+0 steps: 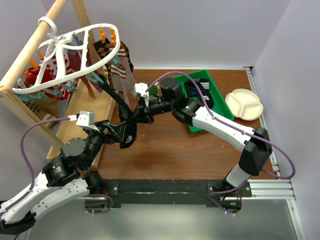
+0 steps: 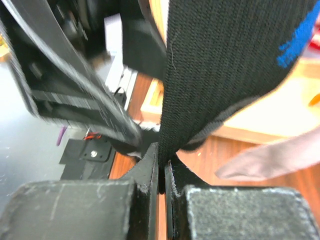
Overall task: Remove the socks clipped to the hanger
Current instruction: Remove the sock from the hanger.
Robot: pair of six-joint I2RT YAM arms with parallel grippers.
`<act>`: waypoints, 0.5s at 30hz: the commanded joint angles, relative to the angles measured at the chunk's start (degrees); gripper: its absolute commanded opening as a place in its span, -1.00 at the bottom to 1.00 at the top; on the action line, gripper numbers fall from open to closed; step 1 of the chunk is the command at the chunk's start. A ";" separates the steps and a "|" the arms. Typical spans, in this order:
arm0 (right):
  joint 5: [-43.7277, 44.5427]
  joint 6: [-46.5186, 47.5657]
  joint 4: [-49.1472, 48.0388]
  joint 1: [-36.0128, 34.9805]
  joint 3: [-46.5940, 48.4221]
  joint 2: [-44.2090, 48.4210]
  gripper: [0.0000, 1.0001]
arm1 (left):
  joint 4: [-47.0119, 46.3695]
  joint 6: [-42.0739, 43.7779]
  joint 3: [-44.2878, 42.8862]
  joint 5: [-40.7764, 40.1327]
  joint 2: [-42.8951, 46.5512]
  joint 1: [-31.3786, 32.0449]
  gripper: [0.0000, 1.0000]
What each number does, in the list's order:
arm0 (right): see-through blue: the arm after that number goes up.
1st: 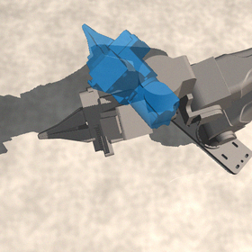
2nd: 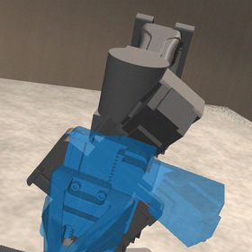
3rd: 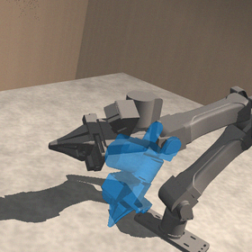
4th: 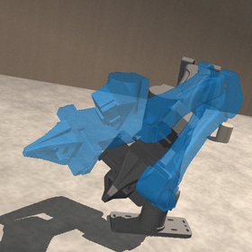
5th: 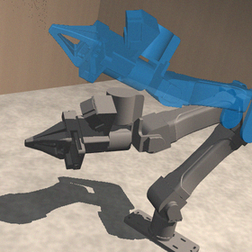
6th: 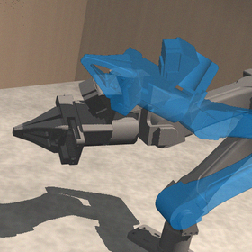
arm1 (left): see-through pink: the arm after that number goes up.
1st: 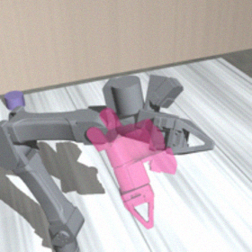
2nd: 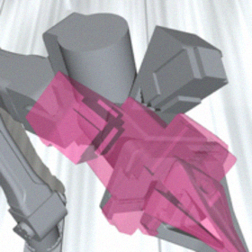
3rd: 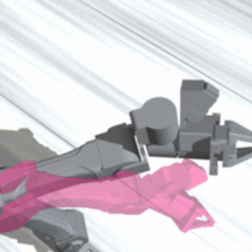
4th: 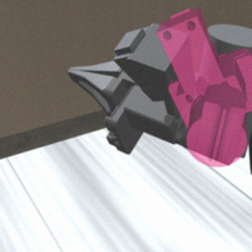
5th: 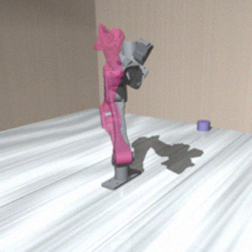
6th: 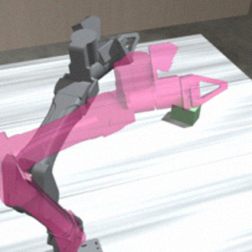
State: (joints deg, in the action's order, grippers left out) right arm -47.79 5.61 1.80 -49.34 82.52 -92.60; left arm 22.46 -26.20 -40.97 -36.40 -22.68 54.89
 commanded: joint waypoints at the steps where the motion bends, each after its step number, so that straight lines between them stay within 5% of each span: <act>1: -1.96 0.46 3.38 0.12 1.15 -0.92 -1.00 | 2.85 -2.81 -4.91 0.98 1.05 -0.23 0.77; 5: -3.00 0.46 2.94 0.30 1.06 -1.35 -1.00 | 2.77 -3.16 -4.82 0.37 1.23 -0.23 0.79; 15: -10.04 0.81 3.47 0.30 1.15 -0.92 -1.00 | -19.02 5.18 0.54 -2.54 -0.08 -0.14 0.96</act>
State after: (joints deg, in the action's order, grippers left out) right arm -53.25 5.67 4.84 -49.08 82.52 -94.54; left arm 15.62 -25.36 -41.78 -37.95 -21.65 54.81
